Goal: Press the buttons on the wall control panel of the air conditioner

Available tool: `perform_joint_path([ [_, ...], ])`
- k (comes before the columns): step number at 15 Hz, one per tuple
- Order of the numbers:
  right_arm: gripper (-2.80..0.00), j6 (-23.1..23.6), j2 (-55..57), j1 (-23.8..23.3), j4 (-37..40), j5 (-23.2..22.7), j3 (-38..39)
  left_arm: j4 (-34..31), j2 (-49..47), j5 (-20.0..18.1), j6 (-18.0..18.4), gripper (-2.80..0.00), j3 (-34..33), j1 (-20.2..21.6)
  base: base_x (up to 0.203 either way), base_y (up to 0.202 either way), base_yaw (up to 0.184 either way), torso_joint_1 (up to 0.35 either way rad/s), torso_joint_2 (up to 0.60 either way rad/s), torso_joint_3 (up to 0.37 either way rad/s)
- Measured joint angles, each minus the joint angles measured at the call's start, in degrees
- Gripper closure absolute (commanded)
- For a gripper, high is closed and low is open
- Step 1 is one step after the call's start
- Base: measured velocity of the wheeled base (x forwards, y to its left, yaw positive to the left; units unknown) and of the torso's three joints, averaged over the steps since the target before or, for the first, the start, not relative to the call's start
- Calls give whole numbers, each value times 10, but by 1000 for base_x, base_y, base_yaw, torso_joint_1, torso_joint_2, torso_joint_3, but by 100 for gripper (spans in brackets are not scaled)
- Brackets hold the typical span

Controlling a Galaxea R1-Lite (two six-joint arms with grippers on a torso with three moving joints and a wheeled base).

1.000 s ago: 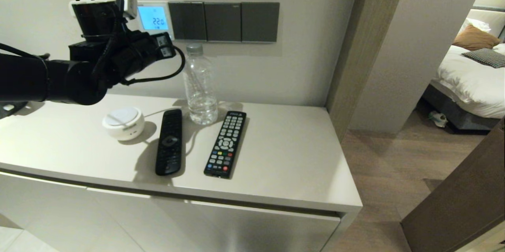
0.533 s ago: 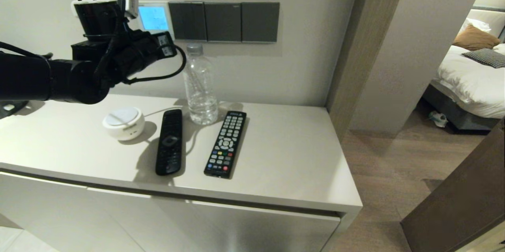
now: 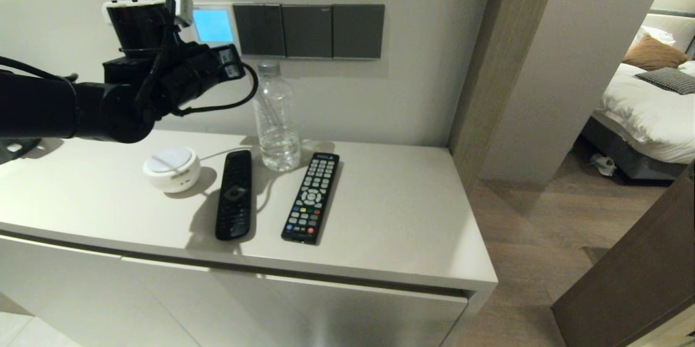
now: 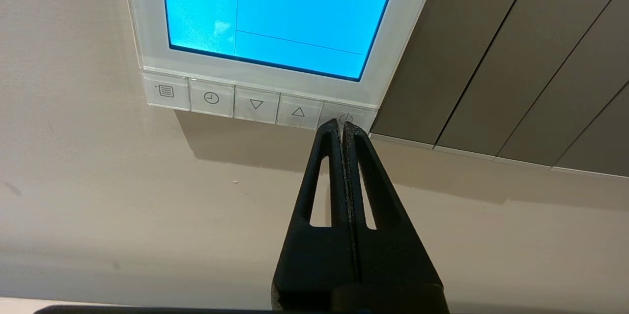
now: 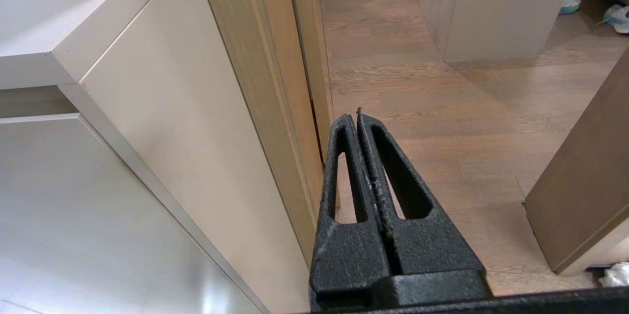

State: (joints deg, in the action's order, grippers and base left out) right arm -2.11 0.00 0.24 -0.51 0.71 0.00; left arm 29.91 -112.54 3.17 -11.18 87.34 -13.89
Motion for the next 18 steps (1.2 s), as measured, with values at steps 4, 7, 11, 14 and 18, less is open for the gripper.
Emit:
perform_joint_path([
  [4, 0, 0, 0, 0, 0, 0, 0, 4, 32, 2, 1, 0, -23, 0, 0, 0, 0, 0, 0, 0],
  [7, 0, 0, 0, 0, 0, 0, 0, 6, 85, 3, 3, 0, -60, 0, 0, 0, 0, 0, 0, 0],
  [11, 0, 0, 0, 0, 0, 0, 0, 5, 170, 2, 8, 0, -141, 0, 0, 0, 0, 0, 0, 0],
  [14, 0, 0, 0, 0, 0, 0, 0, 2, 265, 2, 20, 0, -230, 0, 0, 0, 0, 0, 0, 0],
  [18, 0, 0, 0, 0, 0, 0, 0, -7, 434, 1, 66, 0, -379, 14, 0, 0, 0, 0, 0, 0],
])
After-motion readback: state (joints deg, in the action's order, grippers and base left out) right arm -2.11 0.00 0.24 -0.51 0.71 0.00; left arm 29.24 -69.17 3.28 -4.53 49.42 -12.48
